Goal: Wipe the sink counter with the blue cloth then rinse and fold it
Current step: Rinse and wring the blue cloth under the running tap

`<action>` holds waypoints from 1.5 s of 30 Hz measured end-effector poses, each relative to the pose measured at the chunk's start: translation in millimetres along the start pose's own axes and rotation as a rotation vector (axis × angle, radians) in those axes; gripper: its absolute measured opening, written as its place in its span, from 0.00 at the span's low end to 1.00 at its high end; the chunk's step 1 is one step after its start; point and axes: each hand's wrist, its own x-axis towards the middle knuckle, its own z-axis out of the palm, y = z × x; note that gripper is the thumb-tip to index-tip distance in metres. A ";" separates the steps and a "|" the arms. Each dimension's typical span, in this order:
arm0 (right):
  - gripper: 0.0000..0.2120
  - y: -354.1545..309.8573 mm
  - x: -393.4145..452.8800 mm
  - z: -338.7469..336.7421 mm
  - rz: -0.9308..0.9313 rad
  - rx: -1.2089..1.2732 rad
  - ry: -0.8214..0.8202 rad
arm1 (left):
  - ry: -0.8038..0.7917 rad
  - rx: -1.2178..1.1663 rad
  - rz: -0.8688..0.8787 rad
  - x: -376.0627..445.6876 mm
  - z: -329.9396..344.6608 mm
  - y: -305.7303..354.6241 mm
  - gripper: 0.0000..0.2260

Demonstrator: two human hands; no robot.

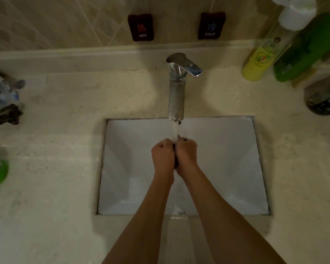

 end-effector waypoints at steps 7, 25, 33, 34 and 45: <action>0.15 4.3 -8.1 -16.3 0.174 0.683 -0.191 | -0.052 -0.029 0.058 7.4 -6.3 2.7 0.09; 0.08 -0.4 -0.1 -12.1 0.270 0.208 -0.361 | -0.014 0.033 0.121 0.8 -3.1 2.0 0.12; 0.15 7.1 -1.6 -32.3 0.144 0.487 -0.385 | -0.101 -0.337 -0.167 -1.8 -3.6 -13.4 0.17; 0.20 12.6 -6.2 -28.8 0.052 0.404 -0.392 | -0.102 -0.382 -0.213 4.3 -1.4 -17.1 0.20; 0.10 0.7 -2.9 7.6 -0.194 -0.138 0.053 | -0.109 -0.075 0.010 0.1 1.6 -0.3 0.12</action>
